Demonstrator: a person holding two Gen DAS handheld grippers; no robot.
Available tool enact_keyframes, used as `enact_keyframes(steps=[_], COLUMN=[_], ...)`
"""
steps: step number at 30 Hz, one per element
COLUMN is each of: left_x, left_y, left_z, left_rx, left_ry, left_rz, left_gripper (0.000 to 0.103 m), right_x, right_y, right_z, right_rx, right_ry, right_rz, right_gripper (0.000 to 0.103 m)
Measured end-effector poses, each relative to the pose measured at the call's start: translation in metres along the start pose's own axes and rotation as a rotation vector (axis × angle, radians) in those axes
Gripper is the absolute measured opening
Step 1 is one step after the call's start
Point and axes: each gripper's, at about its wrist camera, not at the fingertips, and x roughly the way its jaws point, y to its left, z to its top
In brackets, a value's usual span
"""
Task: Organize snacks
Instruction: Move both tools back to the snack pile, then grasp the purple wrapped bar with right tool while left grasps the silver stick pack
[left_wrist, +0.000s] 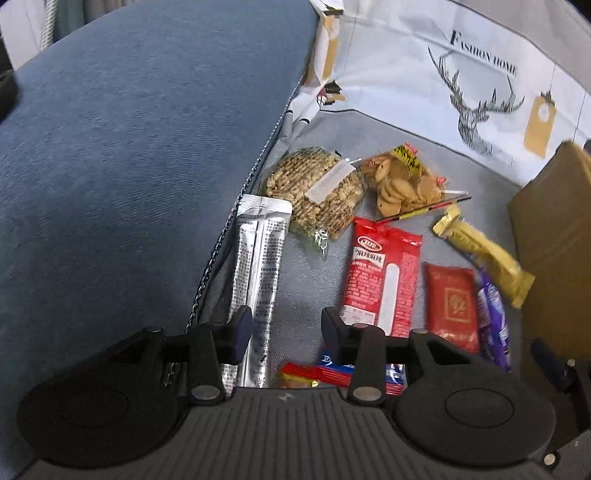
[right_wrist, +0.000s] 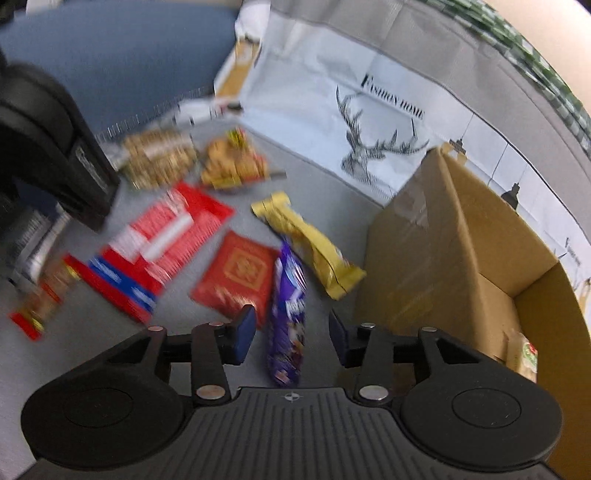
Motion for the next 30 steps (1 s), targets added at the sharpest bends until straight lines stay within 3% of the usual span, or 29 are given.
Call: enact_keyframes(steps=[4,6,7,8,9,12,14,18,22,24,25,28,29,30], left_x=[0.004,0.005,0.005,0.006,0.006,0.005,0.001,-0.013,-0.026,-0.026,-0.028,-0.037,-0.040,-0.041], left_y=[-0.003,-0.004,-0.004,-0.003,-0.001,0.001,0.003,0.018,0.035,0.038,0.039,0.033,0.027,0.021], left_z=[0.000,-0.001,-0.001,-0.002,-0.001,0.000,0.000,0.000,-0.003,-0.004,-0.005,-0.008,-0.009,-0.010], left_rx=[0.032,0.048,0.053,0.057,0.060,0.065,0.062,-0.025,-0.112,-0.143,-0.149,-0.071,-0.018,0.026], left_ry=[0.004,0.005,0.005,0.005,0.004,-0.007,-0.016,-0.033,-0.023,0.020,0.024,-0.020,-0.050,-0.074], left_rz=[0.008,0.016,0.017,0.024,0.033,0.009,-0.007,-0.150,-0.353,-0.462,-0.482,-0.344,-0.267,-0.205], left_gripper=[0.045,0.041,0.037,0.025,0.011,0.000,0.000,0.000,0.000,0.000,0.000,0.001,0.004,0.014], right_x=[0.013,0.018,0.019,0.020,0.018,0.010,-0.001,-0.032,-0.059,-0.072,-0.078,-0.090,-0.090,-0.089], right_y=[0.008,0.008,0.007,0.006,0.005,0.001,-0.002,-0.010,-0.021,-0.025,-0.026,-0.024,-0.022,-0.019], right_z=[-0.008,-0.011,-0.012,-0.013,-0.014,-0.013,-0.012,-0.008,-0.008,-0.010,-0.013,-0.037,-0.049,-0.059], right_rx=[-0.056,-0.050,-0.038,-0.034,-0.032,0.005,0.024,0.057,0.080,0.071,0.058,0.045,0.064,0.078], right_ry=[0.035,0.062,0.065,0.067,0.057,0.020,-0.021,-0.071,-0.024,-0.005,-0.003,0.000,0.003,0.003], right_rz=[-0.018,-0.003,0.005,0.009,0.018,0.060,0.087,0.190,0.300,0.343,0.350,0.353,0.352,0.351], right_gripper=[0.042,0.031,0.024,0.016,0.015,0.014,0.014,0.014,0.014,0.014,0.014,0.014,0.014,0.014])
